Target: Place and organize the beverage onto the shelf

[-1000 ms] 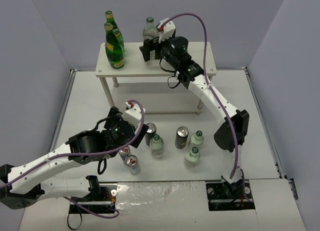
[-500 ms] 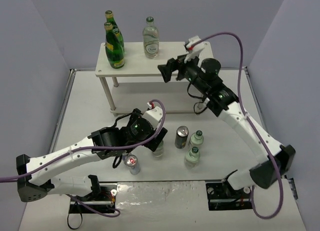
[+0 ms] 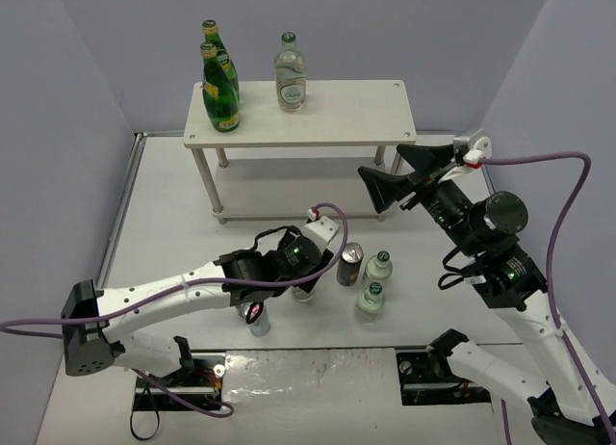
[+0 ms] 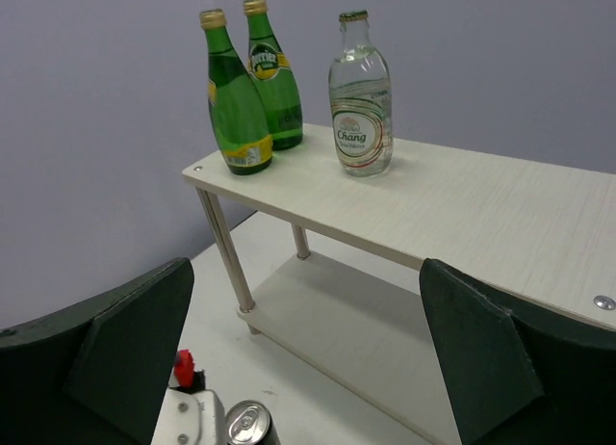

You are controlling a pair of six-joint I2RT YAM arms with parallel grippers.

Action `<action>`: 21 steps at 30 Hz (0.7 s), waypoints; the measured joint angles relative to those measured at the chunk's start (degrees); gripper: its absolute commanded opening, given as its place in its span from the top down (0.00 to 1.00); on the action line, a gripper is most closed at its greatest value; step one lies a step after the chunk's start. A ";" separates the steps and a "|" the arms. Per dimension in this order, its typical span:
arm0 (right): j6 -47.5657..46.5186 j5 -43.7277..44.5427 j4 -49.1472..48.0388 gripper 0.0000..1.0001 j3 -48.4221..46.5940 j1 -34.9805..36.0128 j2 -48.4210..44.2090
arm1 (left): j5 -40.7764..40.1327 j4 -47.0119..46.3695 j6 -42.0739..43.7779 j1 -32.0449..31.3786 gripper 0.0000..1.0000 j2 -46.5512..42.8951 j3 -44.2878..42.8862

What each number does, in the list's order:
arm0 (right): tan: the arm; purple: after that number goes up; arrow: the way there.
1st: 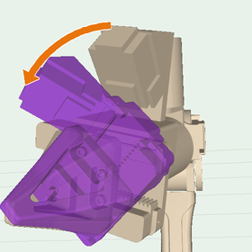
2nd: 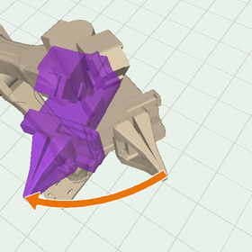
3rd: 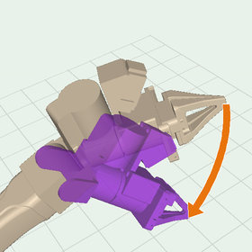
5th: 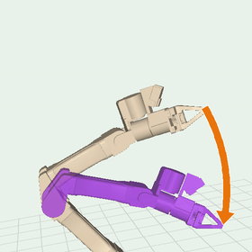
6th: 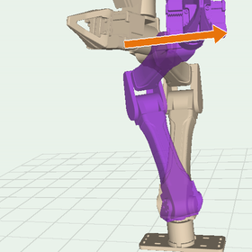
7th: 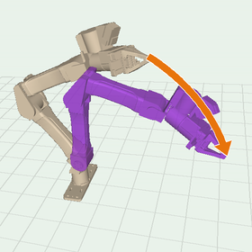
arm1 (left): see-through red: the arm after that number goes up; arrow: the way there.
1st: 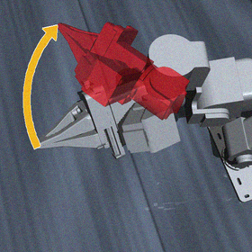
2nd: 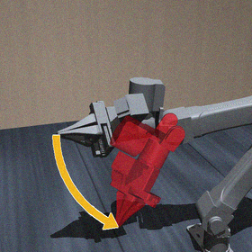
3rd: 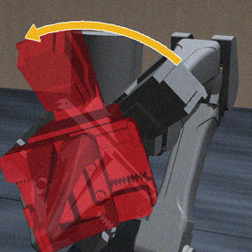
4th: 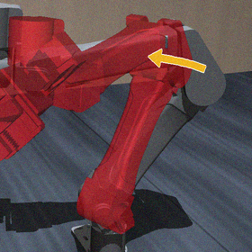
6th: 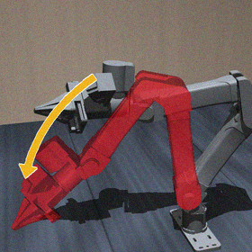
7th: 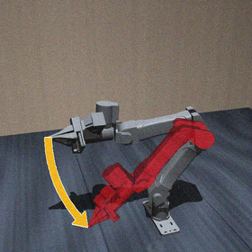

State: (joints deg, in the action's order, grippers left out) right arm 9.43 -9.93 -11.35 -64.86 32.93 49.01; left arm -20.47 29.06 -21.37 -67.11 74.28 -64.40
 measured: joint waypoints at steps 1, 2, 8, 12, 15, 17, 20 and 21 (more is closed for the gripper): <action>0.00 -0.31 0.28 0.01 0.00 0.00 -0.79 | -0.04 -0.46 -0.15 0.00 0.51 0.48 0.26; -0.02 -0.72 0.52 0.01 0.00 0.00 -1.49 | -0.09 -0.81 -0.35 0.00 0.55 0.98 0.50; -0.11 -2.10 2.69 0.01 0.07 0.00 -2.51 | -0.39 -3.74 -0.96 0.13 0.91 2.84 1.62; -0.50 -3.02 3.58 0.01 0.24 0.00 -2.29 | -0.37 -5.03 -1.05 0.11 0.98 3.41 1.62; -0.81 -3.06 3.89 0.01 0.68 0.00 -1.86 | -0.35 -4.96 -1.03 0.11 0.98 3.41 1.55; -0.92 -2.97 3.91 0.01 1.25 0.00 -1.53 | -0.02 -3.91 -0.98 0.04 0.98 3.41 0.98; -0.90 -2.45 3.96 0.00 2.95 0.00 -1.29 | 1.84 1.84 -0.81 -0.31 0.98 3.41 -1.77; -0.94 -2.49 3.93 0.00 3.58 0.00 -1.05 | 3.02 5.51 -0.33 -0.70 0.98 3.37 -3.98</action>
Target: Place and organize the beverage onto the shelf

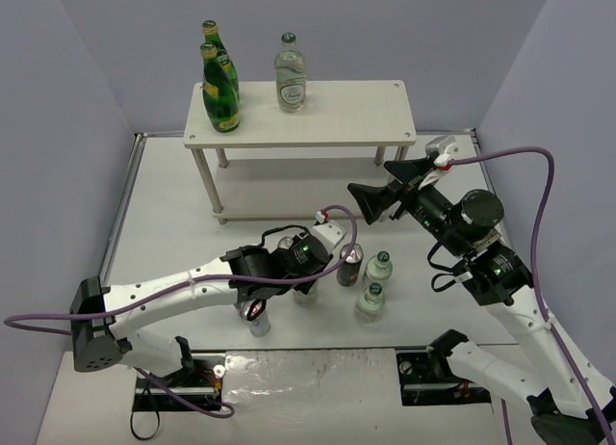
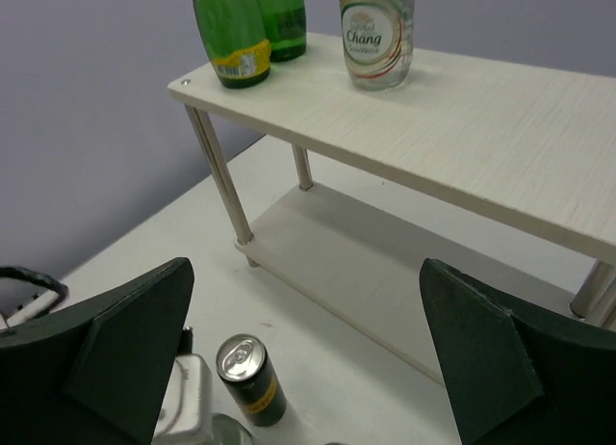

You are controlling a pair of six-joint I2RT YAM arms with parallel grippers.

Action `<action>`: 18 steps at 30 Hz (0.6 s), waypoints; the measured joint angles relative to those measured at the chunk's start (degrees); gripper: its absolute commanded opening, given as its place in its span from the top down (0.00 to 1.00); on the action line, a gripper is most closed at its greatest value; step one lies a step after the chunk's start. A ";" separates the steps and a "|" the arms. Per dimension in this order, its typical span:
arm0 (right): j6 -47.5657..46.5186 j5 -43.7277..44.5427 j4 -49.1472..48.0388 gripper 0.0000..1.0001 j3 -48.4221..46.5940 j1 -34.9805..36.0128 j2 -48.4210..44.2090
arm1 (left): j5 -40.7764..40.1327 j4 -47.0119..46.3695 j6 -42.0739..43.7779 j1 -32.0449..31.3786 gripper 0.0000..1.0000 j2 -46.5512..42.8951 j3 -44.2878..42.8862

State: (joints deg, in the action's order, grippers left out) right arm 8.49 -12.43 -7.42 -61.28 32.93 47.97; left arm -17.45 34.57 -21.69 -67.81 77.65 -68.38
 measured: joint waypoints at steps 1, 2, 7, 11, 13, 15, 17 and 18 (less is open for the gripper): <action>-0.15 -0.42 -0.04 0.00 0.63 0.00 0.35 | 0.57 1.55 0.20 -0.17 0.98 -0.13 -1.22; -0.39 -1.62 -0.07 0.00 1.11 -0.02 0.72 | 1.51 3.76 0.48 -0.37 0.98 -0.22 -3.17; -0.81 -12.81 -2.99 0.00 5.60 -0.28 1.16 | 4.11 14.38 1.60 -1.25 0.98 -2.32 -17.29; -0.66 -24.17 -6.93 0.00 8.20 -0.26 -0.33 | 2.21 21.07 2.67 -1.20 0.98 -2.86 -30.27; -0.39 -28.94 -9.03 0.00 8.52 -0.26 -0.74 | 0.17 24.61 3.45 -1.18 0.98 -2.56 -36.37; 0.57 -32.94 -12.63 0.00 8.96 0.20 -0.61 | -1.73 28.02 4.42 -1.16 0.98 -1.46 -42.49; 1.62 -35.67 -16.28 0.00 9.64 1.05 0.22 | -3.06 31.23 5.46 -1.01 0.98 0.09 -48.30; 1.77 -36.04 -17.31 0.00 9.77 2.05 0.96 | -3.61 32.87 6.03 -0.96 0.98 1.07 -51.36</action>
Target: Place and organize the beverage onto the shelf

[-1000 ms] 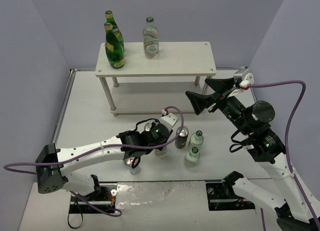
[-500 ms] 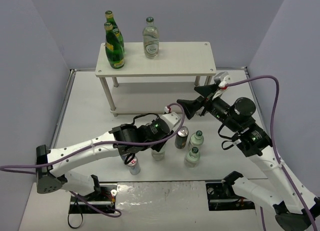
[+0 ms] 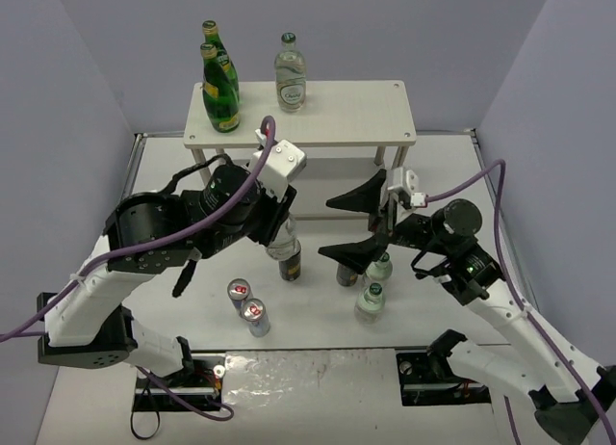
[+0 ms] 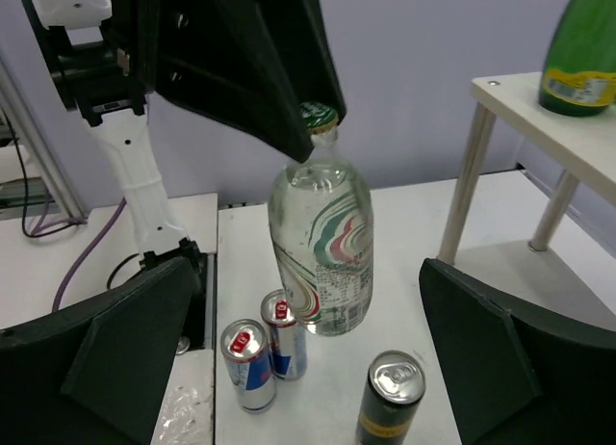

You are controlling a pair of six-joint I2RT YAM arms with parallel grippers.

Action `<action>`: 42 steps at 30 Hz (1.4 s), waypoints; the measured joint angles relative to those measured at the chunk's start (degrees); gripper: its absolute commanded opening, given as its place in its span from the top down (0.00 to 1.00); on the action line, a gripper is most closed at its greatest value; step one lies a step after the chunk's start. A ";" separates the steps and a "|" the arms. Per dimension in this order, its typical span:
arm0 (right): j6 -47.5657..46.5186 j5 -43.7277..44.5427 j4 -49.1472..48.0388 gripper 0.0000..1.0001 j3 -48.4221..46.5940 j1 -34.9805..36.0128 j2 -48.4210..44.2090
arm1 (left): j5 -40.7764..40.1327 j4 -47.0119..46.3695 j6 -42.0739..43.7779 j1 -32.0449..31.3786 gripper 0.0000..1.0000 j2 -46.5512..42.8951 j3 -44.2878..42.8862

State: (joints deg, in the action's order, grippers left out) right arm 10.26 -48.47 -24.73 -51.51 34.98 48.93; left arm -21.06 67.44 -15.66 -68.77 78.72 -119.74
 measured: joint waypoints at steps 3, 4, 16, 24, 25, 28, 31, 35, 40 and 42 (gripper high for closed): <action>-2.21 1.33 -0.07 0.00 -1.40 4.48 3.74 | -1.38 5.29 1.66 0.00 0.98 3.89 -9.86; -3.52 2.89 0.70 0.00 -2.51 6.67 5.44 | -1.73 6.12 2.23 0.00 0.98 5.05 -12.50; -9.38 17.27 0.83 0.04 -8.31 16.11 18.99 | -1.55 13.20 7.98 0.00 0.98 10.54 -26.84; -9.57 18.38 -3.72 0.16 -9.07 16.90 22.99 | -0.83 13.57 9.44 0.00 0.98 10.56 -26.84; -9.60 18.40 -3.82 0.16 -9.18 16.94 23.17 | -0.94 13.55 9.60 0.02 0.98 10.56 -26.84; -9.81 18.23 -4.48 0.09 -9.40 16.92 23.41 | -1.07 13.44 9.79 0.02 0.98 10.54 -26.84; -9.97 17.81 -6.14 0.07 -9.40 16.92 23.41 | -1.01 13.31 9.86 0.00 0.98 10.54 -26.82; -10.12 17.16 -8.90 0.13 -9.46 16.92 24.02 | -1.05 12.96 9.92 0.00 0.98 10.19 -26.08; -10.80 14.82 -10.10 0.63 -10.05 17.20 25.38 | -1.84 12.31 10.23 0.26 0.98 9.97 -25.29; -10.80 13.97 -10.40 0.99 -10.05 17.20 25.55 | -1.86 11.82 10.32 0.26 0.98 9.33 -24.20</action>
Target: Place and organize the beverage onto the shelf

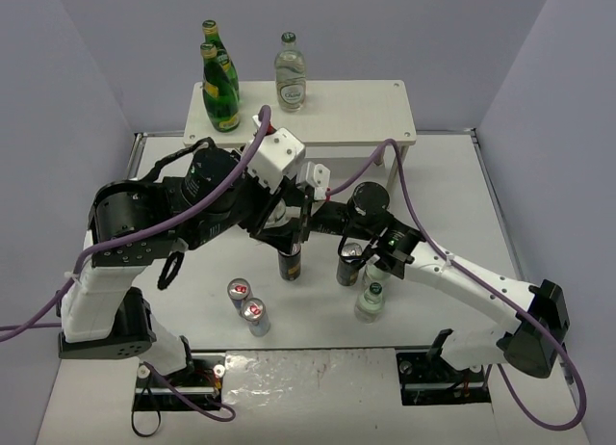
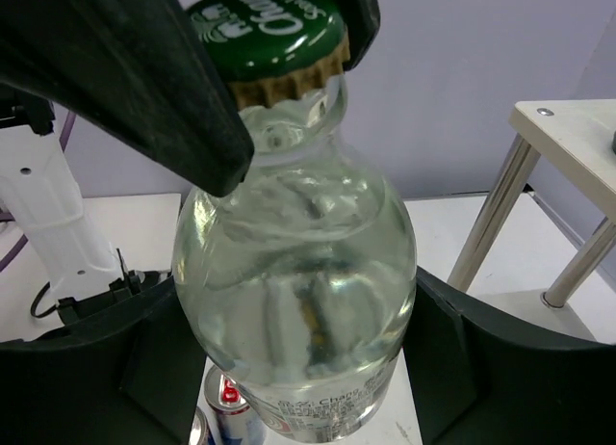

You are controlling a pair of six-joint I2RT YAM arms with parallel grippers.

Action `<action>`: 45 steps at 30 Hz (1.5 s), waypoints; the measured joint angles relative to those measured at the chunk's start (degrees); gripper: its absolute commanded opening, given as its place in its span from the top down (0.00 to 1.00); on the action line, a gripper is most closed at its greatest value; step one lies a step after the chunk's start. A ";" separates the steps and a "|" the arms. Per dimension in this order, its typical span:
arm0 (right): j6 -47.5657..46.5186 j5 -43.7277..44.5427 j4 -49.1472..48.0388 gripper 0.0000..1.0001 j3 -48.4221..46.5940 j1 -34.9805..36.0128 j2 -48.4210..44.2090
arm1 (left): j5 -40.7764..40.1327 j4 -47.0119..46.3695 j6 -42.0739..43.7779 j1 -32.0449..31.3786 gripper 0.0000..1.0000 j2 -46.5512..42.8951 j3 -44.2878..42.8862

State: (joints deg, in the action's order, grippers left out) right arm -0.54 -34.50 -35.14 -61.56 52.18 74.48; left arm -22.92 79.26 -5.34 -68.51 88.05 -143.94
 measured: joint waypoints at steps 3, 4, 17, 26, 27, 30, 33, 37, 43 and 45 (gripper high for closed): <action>0.46 -0.94 -1.07 1.00 0.02 0.00 0.09 | -0.09 -1.14 0.00 0.00 0.97 -0.83 1.03; 0.72 -1.05 -1.60 1.00 0.04 0.00 0.09 | -0.20 -1.62 0.02 0.00 0.92 -1.07 1.18; 8.33 8.07 3.85 1.00 -0.83 -4.94 0.04 | -14.53 -18.82 2.25 0.00 0.06 -11.02 9.75; 9.22 18.95 21.20 1.00 -15.82 -14.12 2.10 | -20.74 -27.45 1.49 0.04 0.06 -28.30 32.48; 9.07 19.26 22.21 1.00 -18.56 -14.88 3.04 | -19.93 -28.70 1.49 0.07 0.06 -31.36 37.57; 8.57 19.21 22.93 1.00 -25.49 -17.09 5.99 | -17.14 -31.43 1.40 0.07 0.06 -38.21 50.25; 7.58 19.04 24.06 1.00 -30.69 -18.05 9.44 | -14.34 -33.07 0.74 0.07 0.06 -41.66 59.56; 5.84 17.62 24.70 1.00 -36.30 -18.47 16.00 | -12.15 -33.68 0.17 0.07 0.06 -43.23 66.53; 2.82 15.76 22.93 1.00 -40.81 -18.78 24.20 | -10.67 -35.08 0.02 0.07 0.06 -44.30 67.41; 2.56 15.56 22.77 1.00 -41.27 -18.84 24.74 | -10.47 -35.47 0.02 0.07 0.06 -44.70 67.43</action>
State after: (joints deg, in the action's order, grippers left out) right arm 2.02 -18.94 -12.36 -102.83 33.34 99.22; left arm -33.39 43.79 -5.32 -68.45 43.35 -76.51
